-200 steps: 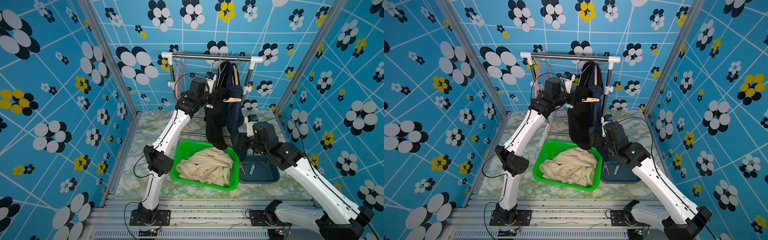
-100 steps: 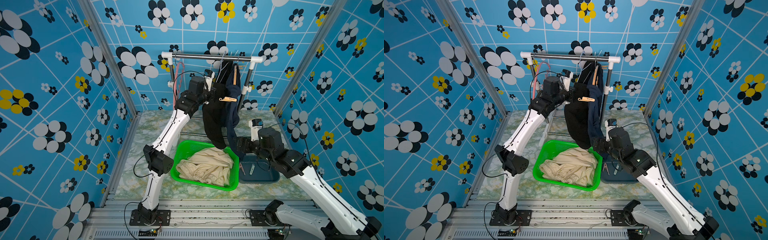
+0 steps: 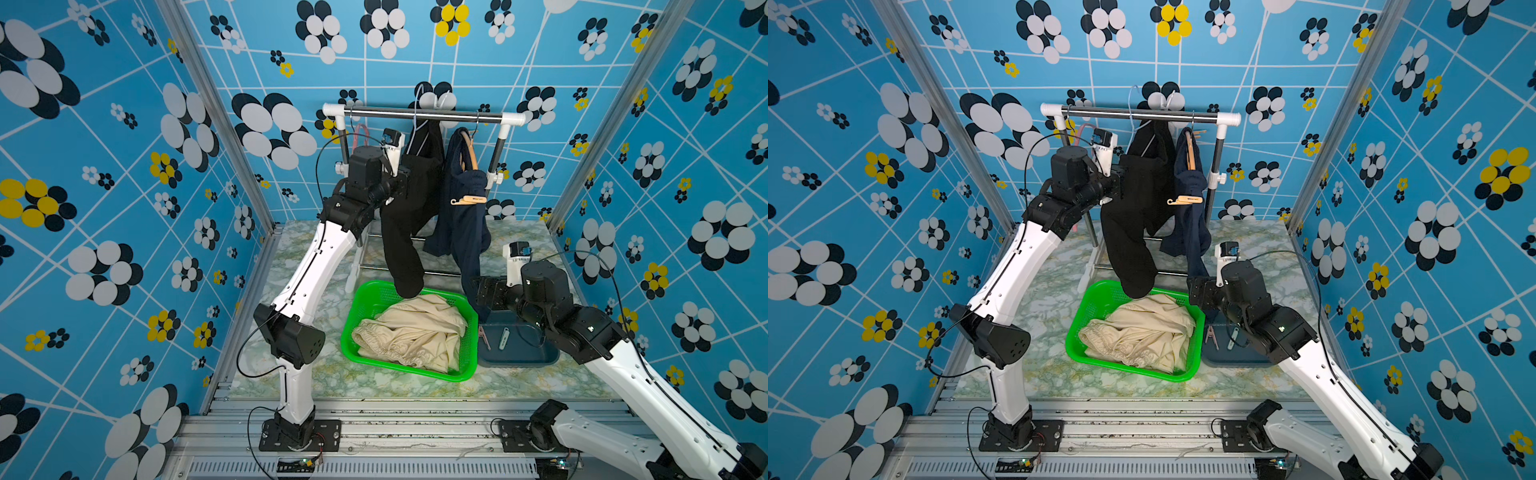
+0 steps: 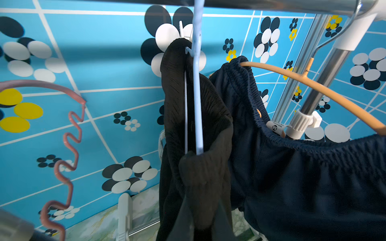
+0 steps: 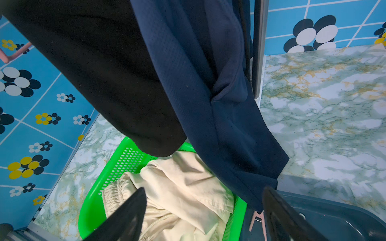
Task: Remove the clothespins securing shorts to the hanger
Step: Pick up the hanger from the clothesline.
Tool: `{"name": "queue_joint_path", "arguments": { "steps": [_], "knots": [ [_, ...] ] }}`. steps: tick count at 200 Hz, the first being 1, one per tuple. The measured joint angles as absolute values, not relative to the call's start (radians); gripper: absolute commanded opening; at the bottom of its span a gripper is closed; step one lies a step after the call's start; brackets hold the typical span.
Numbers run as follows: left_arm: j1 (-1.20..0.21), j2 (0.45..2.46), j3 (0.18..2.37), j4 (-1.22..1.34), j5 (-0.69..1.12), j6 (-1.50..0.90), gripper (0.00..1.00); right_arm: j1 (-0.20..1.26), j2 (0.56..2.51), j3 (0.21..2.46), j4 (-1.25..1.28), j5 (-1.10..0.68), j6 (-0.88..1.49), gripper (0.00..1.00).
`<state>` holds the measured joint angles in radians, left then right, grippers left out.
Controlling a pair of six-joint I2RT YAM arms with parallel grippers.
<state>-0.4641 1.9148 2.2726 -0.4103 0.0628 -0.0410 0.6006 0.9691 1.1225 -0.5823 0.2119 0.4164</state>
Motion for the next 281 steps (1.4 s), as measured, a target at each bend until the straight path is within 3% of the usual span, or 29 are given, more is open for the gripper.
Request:
{"name": "queue_joint_path", "arguments": {
  "steps": [108, 201, 224, 281],
  "knots": [
    [-0.465, 1.620, 1.838, -0.372, 0.067, 0.028, 0.00, 0.600, 0.964, 1.122, -0.567, 0.212, 0.435, 0.89],
    [-0.500, 1.189, 1.412, -0.308, -0.008, 0.039, 0.00, 0.601, 0.989, 1.121, -0.566, 0.215, 0.435, 0.94],
    [-0.500, 1.093, 1.355, -0.299, -0.003, 0.038, 0.00, 0.600, 0.992, 1.119, -0.566, 0.237, 0.439, 0.99],
    [-0.500, 0.908, 1.316, -0.297, 0.055, 0.018, 0.00, 0.595, 0.986, 1.090, -0.565, 0.283, 0.443, 0.99]
  ]
}}
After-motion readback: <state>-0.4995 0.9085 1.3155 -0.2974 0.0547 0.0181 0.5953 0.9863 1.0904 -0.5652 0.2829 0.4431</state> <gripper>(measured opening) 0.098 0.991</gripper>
